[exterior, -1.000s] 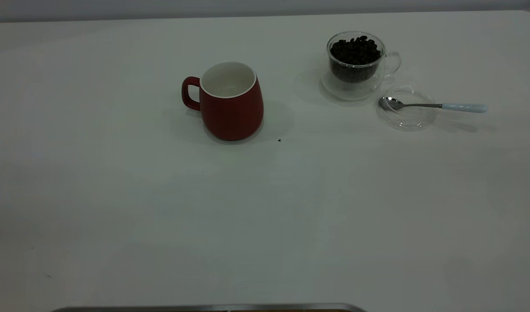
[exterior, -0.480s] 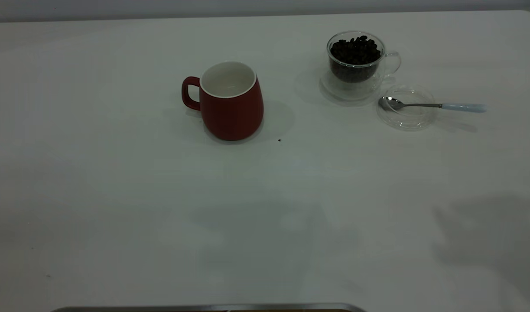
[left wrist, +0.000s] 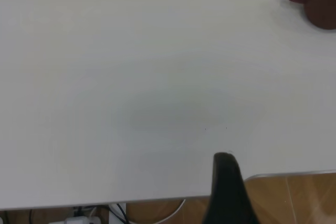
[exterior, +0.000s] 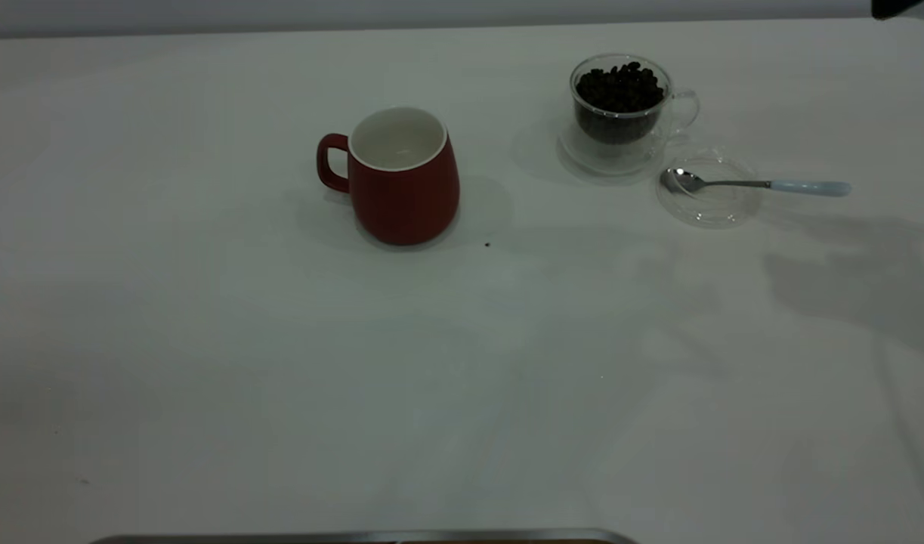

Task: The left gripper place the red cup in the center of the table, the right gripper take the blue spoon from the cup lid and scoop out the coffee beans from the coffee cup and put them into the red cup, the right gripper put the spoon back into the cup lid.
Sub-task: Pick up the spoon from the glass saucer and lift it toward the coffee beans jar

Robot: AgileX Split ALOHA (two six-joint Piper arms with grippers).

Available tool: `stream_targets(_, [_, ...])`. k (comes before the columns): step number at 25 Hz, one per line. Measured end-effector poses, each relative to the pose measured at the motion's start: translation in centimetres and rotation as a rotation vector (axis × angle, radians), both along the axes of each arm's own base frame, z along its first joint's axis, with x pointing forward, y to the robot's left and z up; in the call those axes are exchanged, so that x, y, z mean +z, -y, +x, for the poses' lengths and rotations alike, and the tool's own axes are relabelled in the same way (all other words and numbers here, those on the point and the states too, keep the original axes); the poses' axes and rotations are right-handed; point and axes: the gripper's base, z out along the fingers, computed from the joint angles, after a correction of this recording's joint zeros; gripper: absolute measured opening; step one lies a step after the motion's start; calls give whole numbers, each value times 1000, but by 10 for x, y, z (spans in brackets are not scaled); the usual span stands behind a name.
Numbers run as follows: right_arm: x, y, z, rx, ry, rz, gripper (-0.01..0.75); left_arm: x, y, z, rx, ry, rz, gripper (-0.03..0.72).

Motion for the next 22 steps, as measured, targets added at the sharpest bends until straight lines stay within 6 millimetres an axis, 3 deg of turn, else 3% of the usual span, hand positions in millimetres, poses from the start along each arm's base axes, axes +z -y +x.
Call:
stream_targets(6, [-42,24,26,-26,-43,174,591,0,0,0,0,0,0,580])
stream_targets(11, [-76,34,29,-52,-120,222,591,0,0,0,0,0,0,580])
stream_targets(22, [-101,54,24,-71,-151,271,591,0,0,0,0,0,0,580])
